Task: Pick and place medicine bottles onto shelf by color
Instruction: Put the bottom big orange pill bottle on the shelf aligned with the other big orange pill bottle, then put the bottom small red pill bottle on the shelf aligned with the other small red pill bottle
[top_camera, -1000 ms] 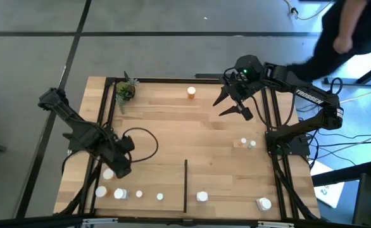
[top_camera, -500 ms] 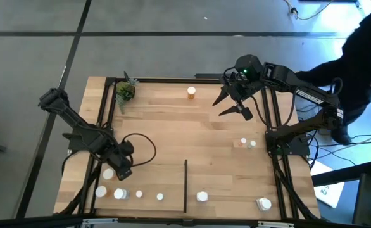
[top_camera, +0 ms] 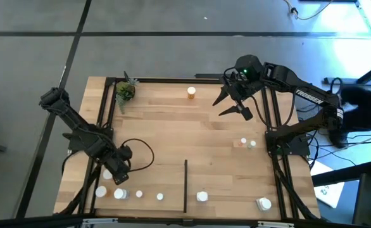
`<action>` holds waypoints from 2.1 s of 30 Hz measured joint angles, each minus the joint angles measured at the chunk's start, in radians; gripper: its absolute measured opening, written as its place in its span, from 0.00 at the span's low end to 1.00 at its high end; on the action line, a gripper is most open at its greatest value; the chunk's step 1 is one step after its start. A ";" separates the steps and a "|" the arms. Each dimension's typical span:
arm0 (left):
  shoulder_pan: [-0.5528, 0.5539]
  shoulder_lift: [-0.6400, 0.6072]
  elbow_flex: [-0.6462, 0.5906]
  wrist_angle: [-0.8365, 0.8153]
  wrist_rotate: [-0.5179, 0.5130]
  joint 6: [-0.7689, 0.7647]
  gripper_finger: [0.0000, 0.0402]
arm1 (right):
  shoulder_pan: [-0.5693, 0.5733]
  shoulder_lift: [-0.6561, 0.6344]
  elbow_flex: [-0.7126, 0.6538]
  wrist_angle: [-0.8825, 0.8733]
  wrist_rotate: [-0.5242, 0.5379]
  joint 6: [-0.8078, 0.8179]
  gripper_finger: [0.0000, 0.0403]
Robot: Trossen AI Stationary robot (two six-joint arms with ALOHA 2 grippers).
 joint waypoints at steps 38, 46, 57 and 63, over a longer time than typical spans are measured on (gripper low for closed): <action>-0.146 0.000 -0.040 0.083 0.007 -0.263 0.73 | 0.000 0.000 0.000 0.000 -0.001 0.000 0.53; -0.146 -0.001 0.020 0.083 -0.133 -0.260 0.73 | 0.000 0.000 0.000 0.000 -0.001 0.000 0.53; -0.086 -0.001 0.127 0.071 -0.359 -0.112 0.73 | 0.000 0.000 0.000 -0.001 -0.002 0.027 0.53; 0.040 -0.001 0.179 0.031 -0.386 0.086 0.73 | 0.005 -0.035 0.000 -0.048 -0.002 0.029 0.53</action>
